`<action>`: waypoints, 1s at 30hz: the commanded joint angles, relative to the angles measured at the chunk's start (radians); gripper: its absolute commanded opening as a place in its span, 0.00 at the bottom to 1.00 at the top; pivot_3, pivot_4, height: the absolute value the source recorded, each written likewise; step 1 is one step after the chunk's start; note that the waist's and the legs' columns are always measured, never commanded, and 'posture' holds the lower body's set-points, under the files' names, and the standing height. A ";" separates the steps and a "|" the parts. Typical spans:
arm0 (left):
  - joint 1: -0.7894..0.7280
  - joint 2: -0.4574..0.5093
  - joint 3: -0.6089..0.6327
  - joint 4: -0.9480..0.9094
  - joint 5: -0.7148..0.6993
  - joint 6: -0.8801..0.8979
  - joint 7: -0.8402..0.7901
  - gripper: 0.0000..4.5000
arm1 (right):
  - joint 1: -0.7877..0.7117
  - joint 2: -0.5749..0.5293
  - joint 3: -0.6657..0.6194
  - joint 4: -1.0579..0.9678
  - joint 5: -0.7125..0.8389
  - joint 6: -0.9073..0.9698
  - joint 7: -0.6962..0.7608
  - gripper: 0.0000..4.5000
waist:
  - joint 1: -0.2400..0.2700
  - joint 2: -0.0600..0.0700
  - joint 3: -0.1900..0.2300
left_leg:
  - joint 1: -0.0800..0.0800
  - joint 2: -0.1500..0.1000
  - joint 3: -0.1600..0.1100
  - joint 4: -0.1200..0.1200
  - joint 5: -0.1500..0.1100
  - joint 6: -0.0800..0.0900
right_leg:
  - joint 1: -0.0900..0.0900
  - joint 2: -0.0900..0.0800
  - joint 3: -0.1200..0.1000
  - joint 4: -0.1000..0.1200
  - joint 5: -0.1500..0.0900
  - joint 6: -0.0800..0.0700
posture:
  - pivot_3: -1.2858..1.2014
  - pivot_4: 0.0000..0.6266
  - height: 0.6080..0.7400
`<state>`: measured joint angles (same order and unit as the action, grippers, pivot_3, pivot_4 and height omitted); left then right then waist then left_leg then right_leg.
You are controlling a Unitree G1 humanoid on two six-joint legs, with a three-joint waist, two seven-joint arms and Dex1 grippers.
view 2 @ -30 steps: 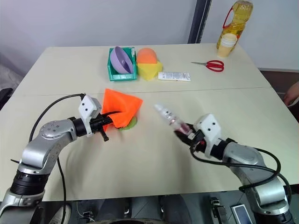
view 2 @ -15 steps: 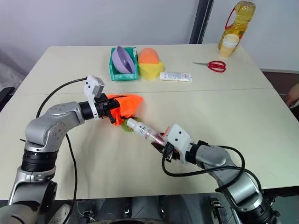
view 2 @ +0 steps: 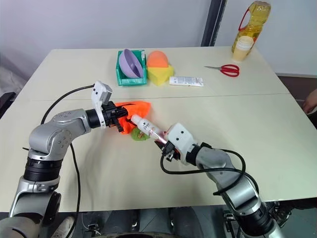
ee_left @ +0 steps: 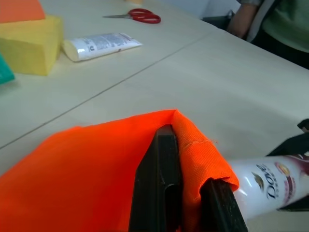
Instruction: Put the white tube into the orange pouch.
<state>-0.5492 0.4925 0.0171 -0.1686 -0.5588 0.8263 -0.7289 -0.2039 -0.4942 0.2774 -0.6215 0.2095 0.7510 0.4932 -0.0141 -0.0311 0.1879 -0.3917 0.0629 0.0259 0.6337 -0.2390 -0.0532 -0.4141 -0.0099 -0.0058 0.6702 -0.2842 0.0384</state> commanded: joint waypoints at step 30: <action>-0.061 0.002 0.017 0.070 -0.015 0.046 0.001 0.00 | -0.028 0.064 0.063 -0.080 0.083 0.196 -0.021 0.29 | -0.001 0.000 0.000 | 0.000 0.000 0.000 0.000 0.000 0.000 | 0.000 0.000 0.000 0.000 0.000 0.000 | 0.52 0.24 0.89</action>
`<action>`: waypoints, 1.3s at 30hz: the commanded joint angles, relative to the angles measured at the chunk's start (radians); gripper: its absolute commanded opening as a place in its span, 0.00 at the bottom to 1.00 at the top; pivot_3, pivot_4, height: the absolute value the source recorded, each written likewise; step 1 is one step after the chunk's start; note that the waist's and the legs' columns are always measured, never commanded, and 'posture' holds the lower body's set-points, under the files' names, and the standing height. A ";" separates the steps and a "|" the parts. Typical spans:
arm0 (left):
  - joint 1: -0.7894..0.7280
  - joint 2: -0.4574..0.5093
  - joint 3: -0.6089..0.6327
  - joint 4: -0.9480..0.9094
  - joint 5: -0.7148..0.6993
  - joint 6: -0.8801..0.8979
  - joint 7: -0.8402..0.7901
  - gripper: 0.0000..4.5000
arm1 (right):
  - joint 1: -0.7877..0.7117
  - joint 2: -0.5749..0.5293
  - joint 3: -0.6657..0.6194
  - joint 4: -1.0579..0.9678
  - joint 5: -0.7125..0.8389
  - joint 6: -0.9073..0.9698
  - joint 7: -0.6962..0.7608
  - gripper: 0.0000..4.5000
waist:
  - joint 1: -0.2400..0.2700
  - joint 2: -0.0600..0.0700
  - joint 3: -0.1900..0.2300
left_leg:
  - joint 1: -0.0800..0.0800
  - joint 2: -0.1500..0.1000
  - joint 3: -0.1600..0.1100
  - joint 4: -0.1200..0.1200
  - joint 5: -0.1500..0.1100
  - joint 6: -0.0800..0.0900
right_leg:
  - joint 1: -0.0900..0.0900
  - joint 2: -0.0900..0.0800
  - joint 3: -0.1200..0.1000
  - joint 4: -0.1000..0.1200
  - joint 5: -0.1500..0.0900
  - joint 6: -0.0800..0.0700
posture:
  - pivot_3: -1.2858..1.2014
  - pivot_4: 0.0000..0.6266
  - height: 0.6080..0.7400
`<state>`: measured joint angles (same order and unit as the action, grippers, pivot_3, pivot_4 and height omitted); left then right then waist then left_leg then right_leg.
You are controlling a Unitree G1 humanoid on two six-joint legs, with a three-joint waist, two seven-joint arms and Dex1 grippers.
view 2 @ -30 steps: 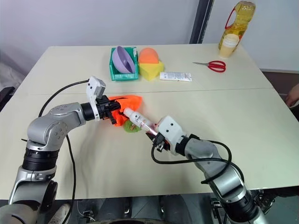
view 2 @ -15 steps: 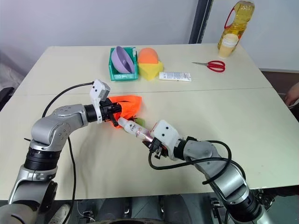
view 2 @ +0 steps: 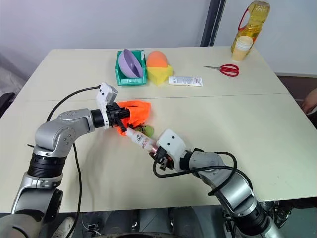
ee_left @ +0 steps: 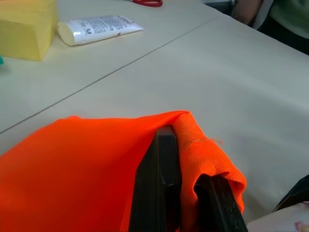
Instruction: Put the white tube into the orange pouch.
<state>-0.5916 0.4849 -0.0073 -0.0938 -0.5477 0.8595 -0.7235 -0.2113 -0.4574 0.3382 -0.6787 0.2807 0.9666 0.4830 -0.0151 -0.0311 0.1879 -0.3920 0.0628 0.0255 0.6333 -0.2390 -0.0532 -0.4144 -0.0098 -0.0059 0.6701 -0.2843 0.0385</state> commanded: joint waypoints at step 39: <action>-0.072 0.076 -0.039 0.016 0.011 0.013 -0.124 0.00 | -0.211 0.282 -0.004 0.165 -0.026 0.076 -0.199 0.29 | -0.002 0.000 0.000 | -0.016 0.000 0.000 0.005 0.000 0.000 | -0.014 0.000 0.000 0.002 0.001 0.000 | 0.52 0.24 0.89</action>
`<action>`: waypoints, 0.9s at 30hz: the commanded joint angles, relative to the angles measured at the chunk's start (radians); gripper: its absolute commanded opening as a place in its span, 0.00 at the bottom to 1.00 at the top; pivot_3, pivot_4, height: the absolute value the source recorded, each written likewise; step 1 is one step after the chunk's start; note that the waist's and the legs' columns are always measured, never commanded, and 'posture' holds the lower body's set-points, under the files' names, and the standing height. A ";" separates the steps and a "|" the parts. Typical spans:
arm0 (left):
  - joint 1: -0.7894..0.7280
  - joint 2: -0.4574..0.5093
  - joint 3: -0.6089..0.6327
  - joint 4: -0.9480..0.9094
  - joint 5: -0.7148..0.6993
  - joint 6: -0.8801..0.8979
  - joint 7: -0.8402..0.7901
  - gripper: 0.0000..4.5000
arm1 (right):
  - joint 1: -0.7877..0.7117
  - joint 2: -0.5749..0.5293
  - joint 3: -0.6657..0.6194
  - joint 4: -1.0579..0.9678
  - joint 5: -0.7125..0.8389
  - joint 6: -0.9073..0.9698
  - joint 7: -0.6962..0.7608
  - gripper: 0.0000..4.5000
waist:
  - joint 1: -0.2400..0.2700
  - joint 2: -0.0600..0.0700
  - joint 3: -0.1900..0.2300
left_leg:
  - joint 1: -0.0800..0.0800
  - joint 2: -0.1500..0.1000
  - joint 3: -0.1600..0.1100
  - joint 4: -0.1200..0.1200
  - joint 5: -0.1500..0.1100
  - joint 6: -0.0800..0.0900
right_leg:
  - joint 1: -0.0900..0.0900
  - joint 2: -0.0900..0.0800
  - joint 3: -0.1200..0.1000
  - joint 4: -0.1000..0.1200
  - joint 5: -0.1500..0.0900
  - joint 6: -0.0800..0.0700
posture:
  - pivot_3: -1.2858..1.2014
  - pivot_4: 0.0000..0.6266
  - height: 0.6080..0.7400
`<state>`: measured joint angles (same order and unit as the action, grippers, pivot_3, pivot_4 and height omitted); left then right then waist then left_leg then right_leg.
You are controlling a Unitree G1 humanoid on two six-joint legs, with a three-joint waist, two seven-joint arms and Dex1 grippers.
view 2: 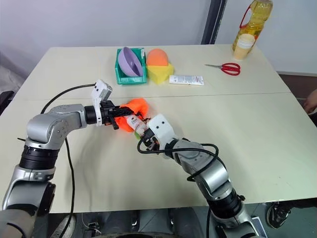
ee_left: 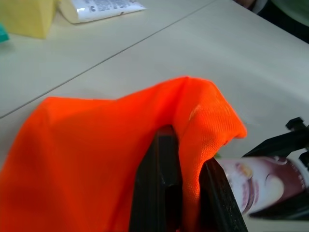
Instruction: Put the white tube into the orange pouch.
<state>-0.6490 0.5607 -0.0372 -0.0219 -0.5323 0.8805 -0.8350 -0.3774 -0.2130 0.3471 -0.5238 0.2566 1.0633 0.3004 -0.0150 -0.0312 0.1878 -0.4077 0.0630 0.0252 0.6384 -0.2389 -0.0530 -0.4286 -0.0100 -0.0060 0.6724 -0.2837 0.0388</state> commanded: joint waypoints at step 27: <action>-0.152 0.062 0.040 0.232 0.094 -0.173 -0.090 0.00 | 0.008 0.041 -0.108 -0.079 0.045 0.062 -0.038 0.29 | 0.000 0.000 0.000 | -0.001 0.000 0.000 0.009 0.000 0.000 | -0.001 0.000 0.000 0.008 0.000 0.001 | 0.52 0.24 0.89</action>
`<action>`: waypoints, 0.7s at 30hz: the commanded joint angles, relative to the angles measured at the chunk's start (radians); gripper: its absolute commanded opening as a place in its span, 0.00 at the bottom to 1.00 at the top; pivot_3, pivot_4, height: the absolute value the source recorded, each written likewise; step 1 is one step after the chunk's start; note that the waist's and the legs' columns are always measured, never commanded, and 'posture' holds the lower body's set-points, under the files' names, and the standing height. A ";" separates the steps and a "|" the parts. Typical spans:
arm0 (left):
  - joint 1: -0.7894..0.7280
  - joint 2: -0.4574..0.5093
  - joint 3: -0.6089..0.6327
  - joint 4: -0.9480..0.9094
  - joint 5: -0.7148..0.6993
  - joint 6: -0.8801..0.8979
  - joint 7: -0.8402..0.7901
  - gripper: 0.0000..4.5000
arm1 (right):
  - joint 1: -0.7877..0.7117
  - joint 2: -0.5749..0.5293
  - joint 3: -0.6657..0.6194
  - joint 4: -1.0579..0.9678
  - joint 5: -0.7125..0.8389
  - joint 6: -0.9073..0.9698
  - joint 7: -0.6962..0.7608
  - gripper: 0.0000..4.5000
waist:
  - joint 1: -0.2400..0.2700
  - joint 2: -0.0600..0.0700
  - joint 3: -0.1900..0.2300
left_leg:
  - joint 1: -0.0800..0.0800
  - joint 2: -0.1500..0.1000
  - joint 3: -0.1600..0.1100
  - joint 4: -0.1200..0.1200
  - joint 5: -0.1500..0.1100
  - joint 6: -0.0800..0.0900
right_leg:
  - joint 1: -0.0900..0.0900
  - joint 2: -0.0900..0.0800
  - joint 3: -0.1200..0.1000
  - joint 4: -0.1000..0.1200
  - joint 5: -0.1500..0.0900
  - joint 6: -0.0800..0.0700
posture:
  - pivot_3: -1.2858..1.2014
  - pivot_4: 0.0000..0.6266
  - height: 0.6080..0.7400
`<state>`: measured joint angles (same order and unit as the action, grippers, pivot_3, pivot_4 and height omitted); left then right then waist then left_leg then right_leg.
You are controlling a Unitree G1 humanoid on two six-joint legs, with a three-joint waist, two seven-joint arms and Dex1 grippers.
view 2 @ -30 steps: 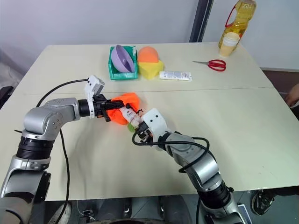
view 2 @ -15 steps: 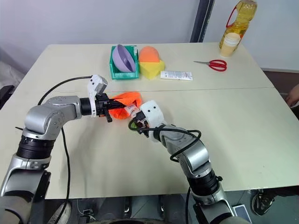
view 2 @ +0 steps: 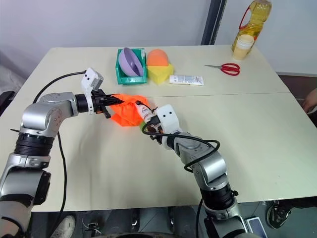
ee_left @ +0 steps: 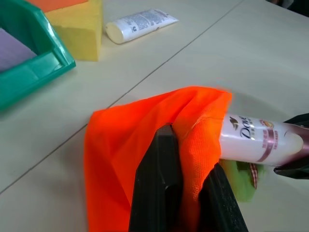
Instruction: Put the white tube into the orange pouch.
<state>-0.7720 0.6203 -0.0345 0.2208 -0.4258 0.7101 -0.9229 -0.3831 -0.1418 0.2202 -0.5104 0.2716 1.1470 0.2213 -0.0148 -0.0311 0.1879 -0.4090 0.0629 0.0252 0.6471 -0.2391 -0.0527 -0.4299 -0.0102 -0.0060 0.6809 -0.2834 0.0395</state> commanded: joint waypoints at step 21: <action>0.035 -0.010 0.043 -0.140 -0.097 0.135 -0.036 0.00 | 0.007 -0.026 0.031 -0.075 0.042 -0.078 0.031 0.29 | -0.003 0.000 0.000 | 0.000 0.000 0.000 0.000 0.000 0.000 | 0.000 0.001 0.000 0.001 0.000 0.000 | 0.52 0.24 0.89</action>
<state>-0.7407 0.6028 -0.0059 0.1383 -0.4943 0.8329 -0.9415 -0.3468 -0.1972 0.2821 -0.5796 0.3162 1.0830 0.2790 -0.0181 -0.0311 0.1878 -0.4085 0.0634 0.0247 0.6474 -0.2391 -0.0527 -0.4299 -0.0097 -0.0059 0.6817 -0.2834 0.0396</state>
